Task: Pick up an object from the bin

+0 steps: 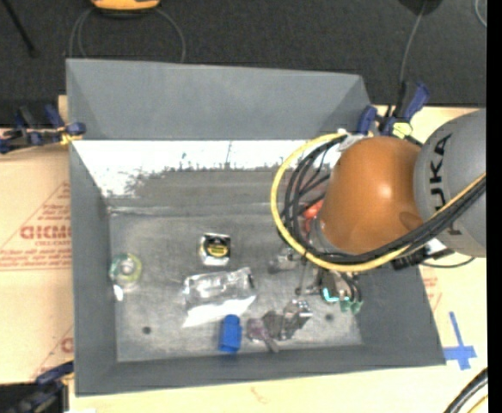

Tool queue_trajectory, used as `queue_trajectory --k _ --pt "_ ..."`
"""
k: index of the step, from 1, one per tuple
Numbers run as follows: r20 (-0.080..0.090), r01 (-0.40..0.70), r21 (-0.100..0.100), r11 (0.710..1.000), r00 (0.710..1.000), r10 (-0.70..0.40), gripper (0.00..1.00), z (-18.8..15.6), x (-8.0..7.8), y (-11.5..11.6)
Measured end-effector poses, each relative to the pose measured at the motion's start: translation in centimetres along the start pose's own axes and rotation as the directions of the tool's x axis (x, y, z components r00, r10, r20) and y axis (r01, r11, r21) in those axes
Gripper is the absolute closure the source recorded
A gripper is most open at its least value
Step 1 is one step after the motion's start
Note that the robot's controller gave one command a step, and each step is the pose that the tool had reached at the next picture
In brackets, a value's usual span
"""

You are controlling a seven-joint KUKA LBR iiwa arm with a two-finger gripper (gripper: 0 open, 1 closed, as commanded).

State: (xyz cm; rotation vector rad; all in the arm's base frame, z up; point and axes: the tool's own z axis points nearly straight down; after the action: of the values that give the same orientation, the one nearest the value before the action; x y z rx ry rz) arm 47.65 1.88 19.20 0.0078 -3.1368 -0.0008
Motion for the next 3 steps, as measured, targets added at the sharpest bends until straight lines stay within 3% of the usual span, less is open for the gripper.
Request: queue_trajectory --k 1,2,3 --pt "0.017 -0.036 -0.002 0.999 0.999 0.036 0.0 8.6 -1.1 3.8" --pt "0.036 0.397 0.022 0.918 0.917 -0.398 0.0 10.8 -1.3 5.2" --pt "0.008 0.634 0.005 0.773 0.773 -0.634 0.0 9.7 -0.7 12.7"
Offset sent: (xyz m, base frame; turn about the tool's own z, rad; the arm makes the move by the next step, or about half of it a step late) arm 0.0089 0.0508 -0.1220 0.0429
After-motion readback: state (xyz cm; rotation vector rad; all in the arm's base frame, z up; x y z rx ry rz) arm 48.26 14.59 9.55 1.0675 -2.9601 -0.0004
